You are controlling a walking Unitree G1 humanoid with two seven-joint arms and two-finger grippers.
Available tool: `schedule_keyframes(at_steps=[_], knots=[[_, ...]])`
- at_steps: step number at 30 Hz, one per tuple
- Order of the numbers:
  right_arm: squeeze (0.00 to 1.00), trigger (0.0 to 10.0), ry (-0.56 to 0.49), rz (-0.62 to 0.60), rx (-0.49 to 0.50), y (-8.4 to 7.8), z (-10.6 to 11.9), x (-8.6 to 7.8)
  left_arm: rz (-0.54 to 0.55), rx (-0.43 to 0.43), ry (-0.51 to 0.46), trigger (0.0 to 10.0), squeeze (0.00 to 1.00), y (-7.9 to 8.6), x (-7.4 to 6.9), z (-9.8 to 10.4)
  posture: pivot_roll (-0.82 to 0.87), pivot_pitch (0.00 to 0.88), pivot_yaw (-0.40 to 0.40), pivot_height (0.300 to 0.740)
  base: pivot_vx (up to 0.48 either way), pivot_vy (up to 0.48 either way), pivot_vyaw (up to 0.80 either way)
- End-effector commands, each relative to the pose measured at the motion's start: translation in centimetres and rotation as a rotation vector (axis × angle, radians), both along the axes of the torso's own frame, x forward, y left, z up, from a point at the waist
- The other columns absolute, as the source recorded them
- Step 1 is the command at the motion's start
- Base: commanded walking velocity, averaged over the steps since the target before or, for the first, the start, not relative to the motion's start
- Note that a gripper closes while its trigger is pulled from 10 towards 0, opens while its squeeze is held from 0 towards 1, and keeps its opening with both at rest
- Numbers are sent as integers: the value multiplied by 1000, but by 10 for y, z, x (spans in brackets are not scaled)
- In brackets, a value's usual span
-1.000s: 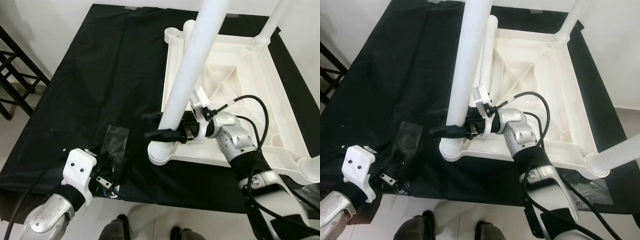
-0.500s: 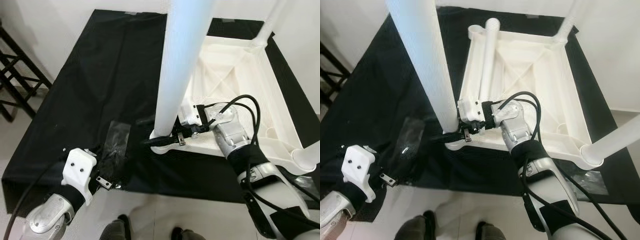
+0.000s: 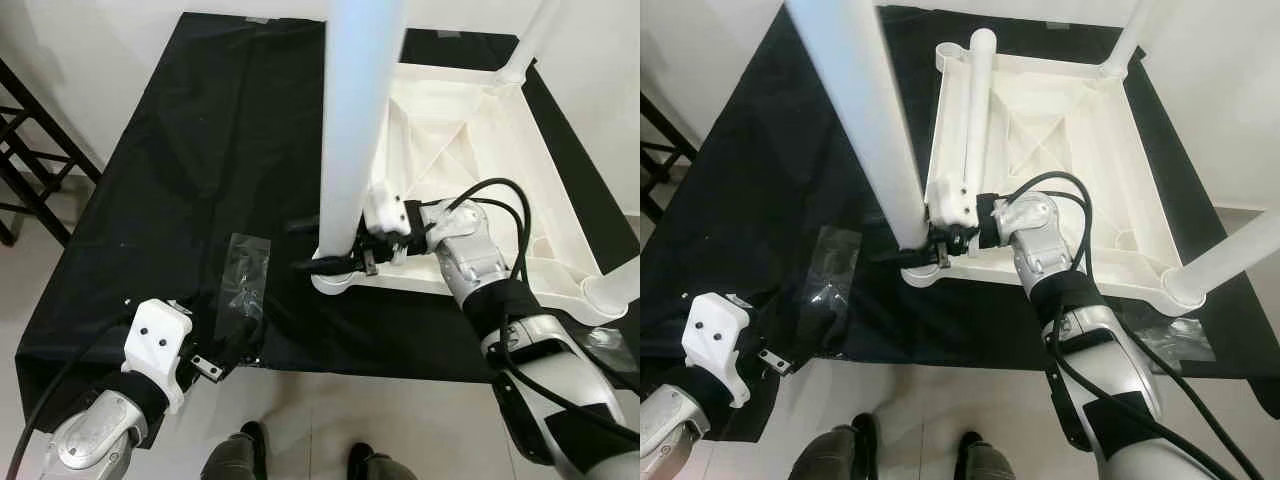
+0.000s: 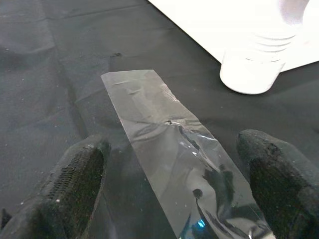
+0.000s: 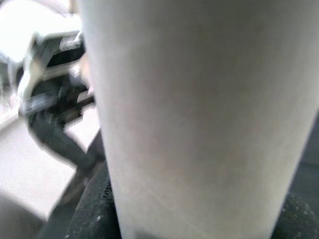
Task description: Building children table
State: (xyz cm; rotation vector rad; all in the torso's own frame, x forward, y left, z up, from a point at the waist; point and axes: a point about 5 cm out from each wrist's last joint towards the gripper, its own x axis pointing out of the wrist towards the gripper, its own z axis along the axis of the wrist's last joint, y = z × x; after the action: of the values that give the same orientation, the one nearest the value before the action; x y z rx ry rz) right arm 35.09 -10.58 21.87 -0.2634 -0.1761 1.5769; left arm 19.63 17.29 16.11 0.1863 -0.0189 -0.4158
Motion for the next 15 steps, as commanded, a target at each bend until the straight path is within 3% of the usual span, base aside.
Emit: schedule_keyframes(at_steps=[1, 4, 11, 13, 15], knots=[[0, 10000, 311, -23, -32, -5, -52, -8, -9, 8, 14, 10000, 0, -1, -3, -1, 194, 295, -52, 740, 0, 0, 0], [0, 10000, 361, -44, 14, -8, -57, -7, -10, 8, 15, 10000, 0, -1, -3, -1, 195, 296, -49, 740, 0, 0, 0], [0, 10000, 372, -51, 22, -11, -59, -7, -10, 8, 16, 10000, 0, -1, -2, -1, 194, 296, -47, 740, 0, 0, 0], [0, 10000, 278, 11, -99, -13, -65, -13, -15, 7, 15, 10000, 0, -2, -1, -1, 192, 292, -46, 740, 0, 0, 0], [0, 10000, 250, 35, -136, -13, -65, -15, -17, 7, 14, 10000, 0, -3, -1, -1, 192, 292, -47, 740, 0, 0, 0]])
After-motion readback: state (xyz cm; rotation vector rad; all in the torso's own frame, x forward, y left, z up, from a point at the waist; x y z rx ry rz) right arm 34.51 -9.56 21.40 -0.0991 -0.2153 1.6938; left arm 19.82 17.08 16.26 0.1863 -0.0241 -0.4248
